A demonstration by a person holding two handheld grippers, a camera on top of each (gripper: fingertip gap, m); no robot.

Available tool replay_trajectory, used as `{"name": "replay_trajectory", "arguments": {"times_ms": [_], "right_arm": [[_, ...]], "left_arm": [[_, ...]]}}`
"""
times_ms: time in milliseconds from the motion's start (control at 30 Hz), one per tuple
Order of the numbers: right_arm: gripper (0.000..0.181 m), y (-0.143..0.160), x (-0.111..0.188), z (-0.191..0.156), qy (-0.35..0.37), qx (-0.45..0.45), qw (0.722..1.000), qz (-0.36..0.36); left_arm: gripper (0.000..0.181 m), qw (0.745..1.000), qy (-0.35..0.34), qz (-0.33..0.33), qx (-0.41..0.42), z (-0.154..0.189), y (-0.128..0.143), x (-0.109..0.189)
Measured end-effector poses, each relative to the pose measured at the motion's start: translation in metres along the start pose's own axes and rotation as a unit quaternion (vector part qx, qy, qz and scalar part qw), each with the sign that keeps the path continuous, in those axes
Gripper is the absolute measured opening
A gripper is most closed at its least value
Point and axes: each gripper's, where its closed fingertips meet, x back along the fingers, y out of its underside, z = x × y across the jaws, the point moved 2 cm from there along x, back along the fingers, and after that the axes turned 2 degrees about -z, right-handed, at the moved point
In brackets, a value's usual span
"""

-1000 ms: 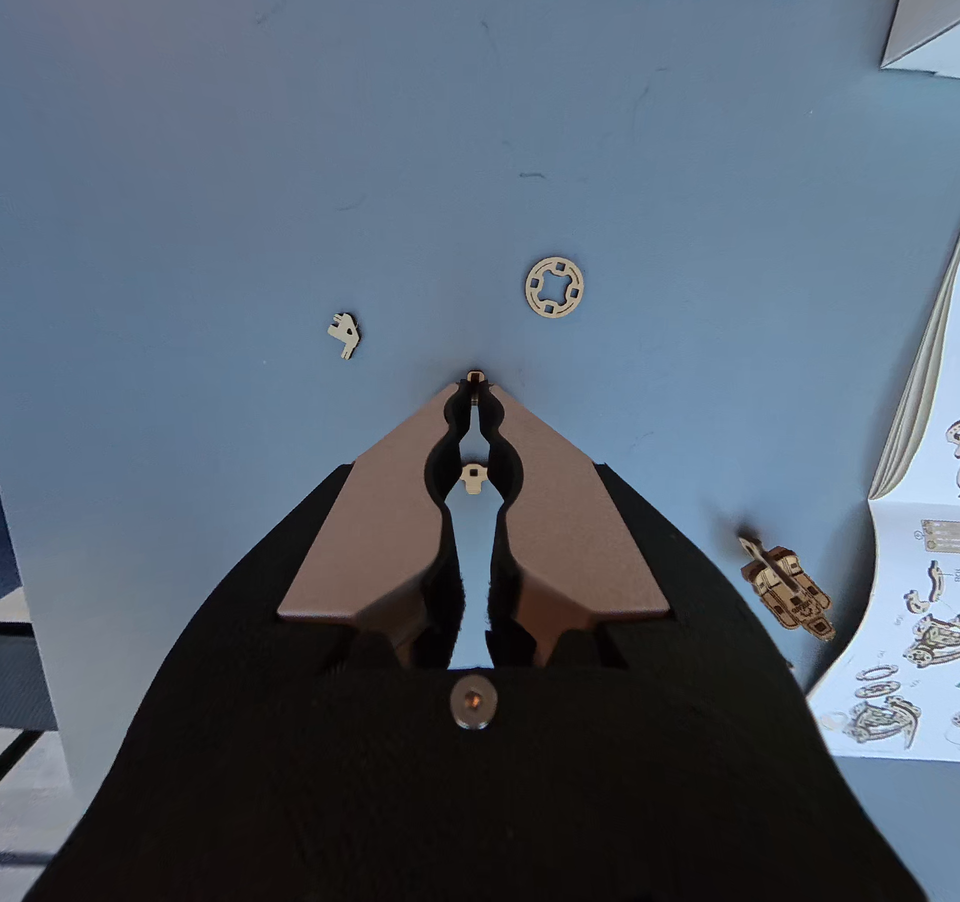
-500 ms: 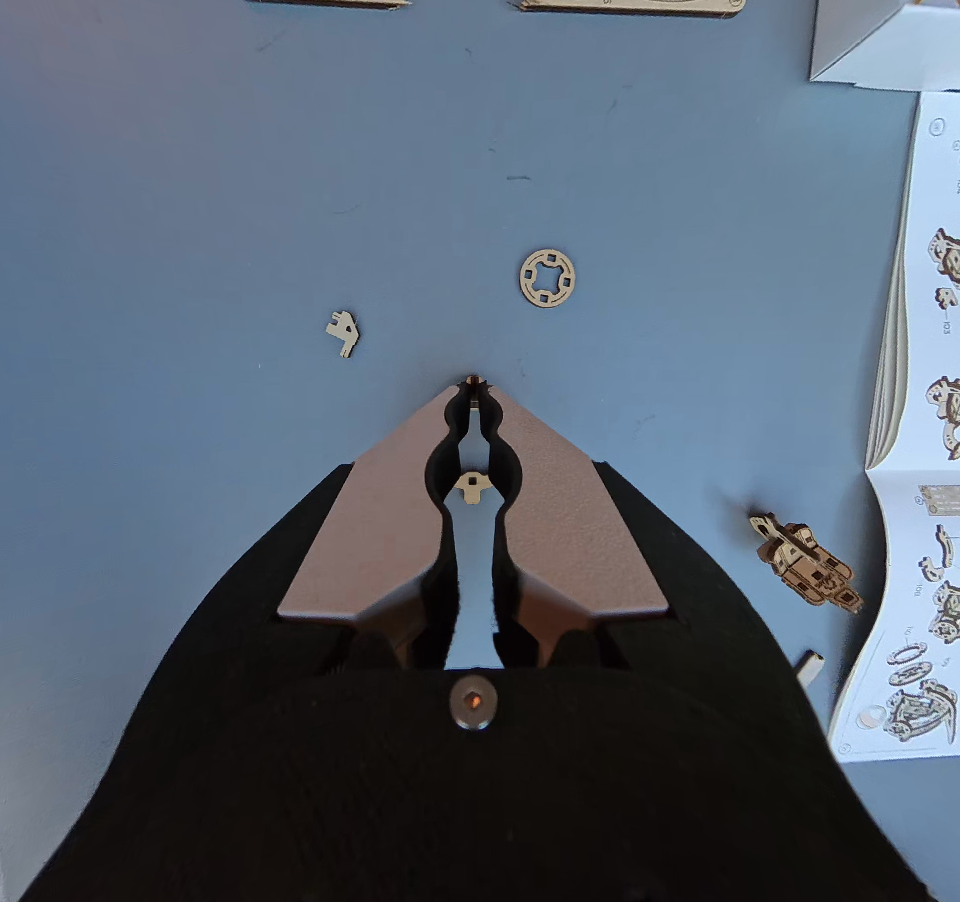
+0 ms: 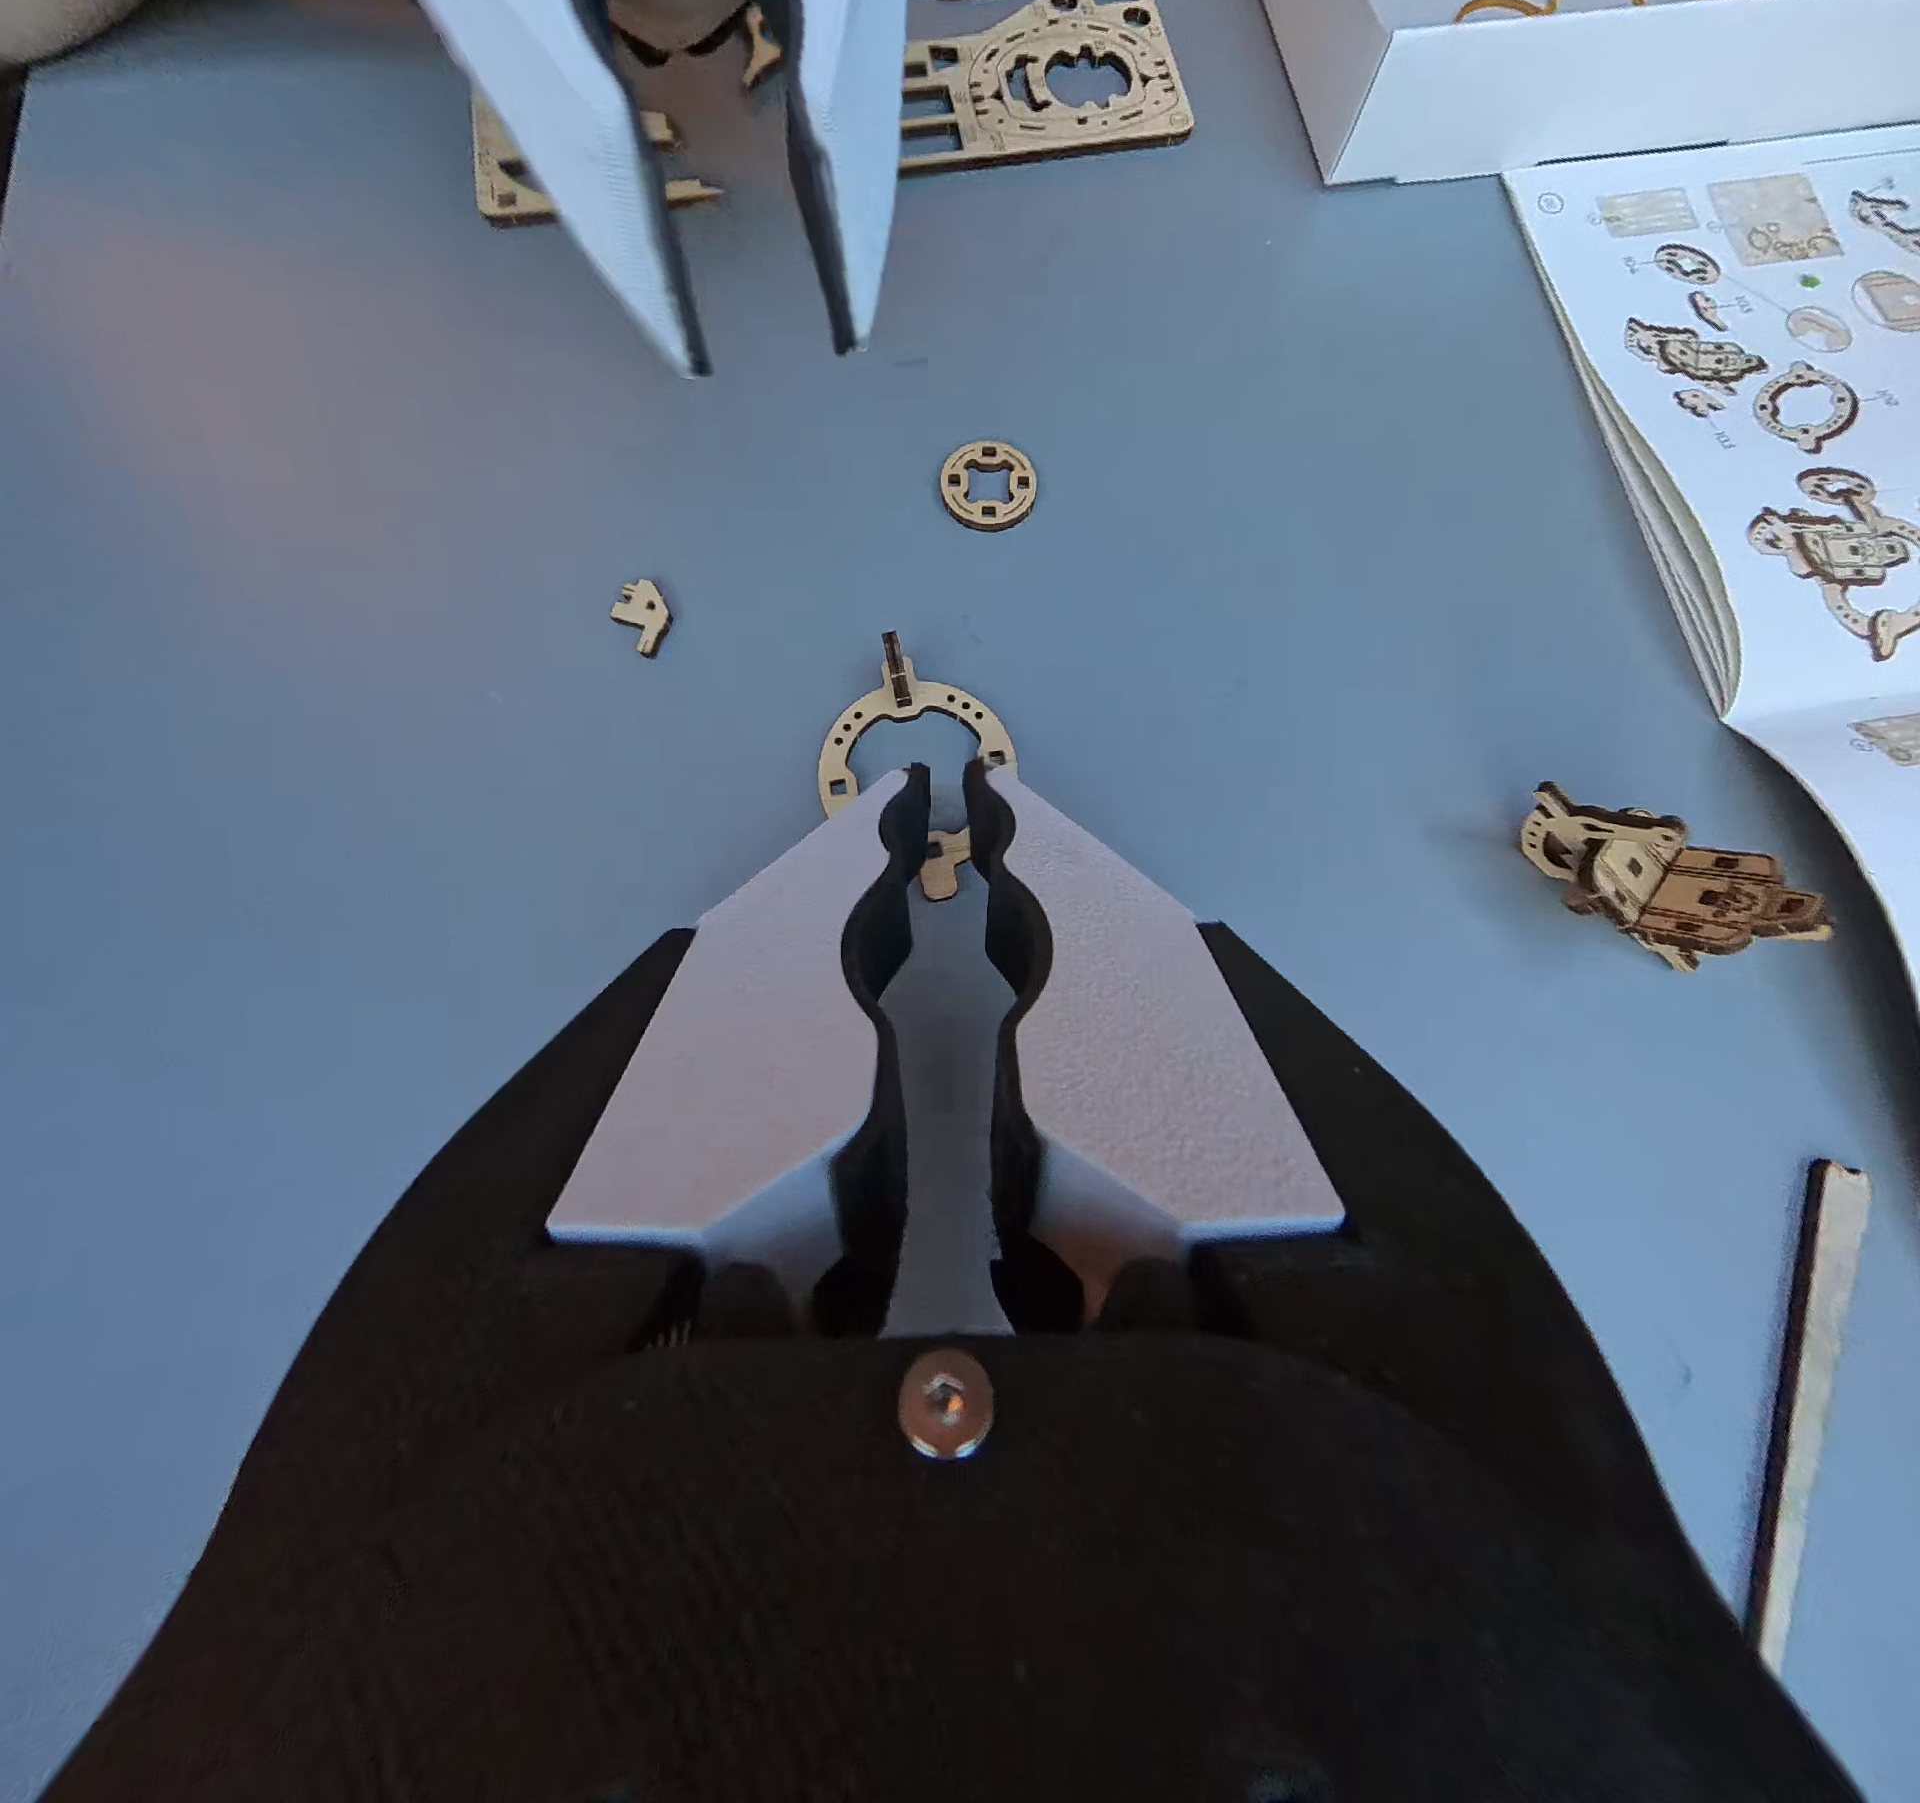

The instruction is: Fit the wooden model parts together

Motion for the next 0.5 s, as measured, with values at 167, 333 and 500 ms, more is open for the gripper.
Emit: {"name": "replay_trajectory", "arguments": {"times_ms": [167,333,500], "right_arm": [[0.003,0.005,-0.008,-0.002,-0.013,0.010,1.000,-0.003],[0.000,0.007,-0.010,-0.003,-0.027,-0.003,1.000,0.013],[0.000,0.008,-0.010,-0.003,-0.032,-0.011,0.999,0.024]], "left_arm": [[0.007,0.997,-0.028,-0.068,-0.013,-0.011,0.018,-0.014],[0.017,0.994,-0.026,-0.102,-0.018,-0.011,0.021,-0.028],[0.009,0.991,-0.001,-0.131,-0.019,-0.007,0.023,-0.036]]}}
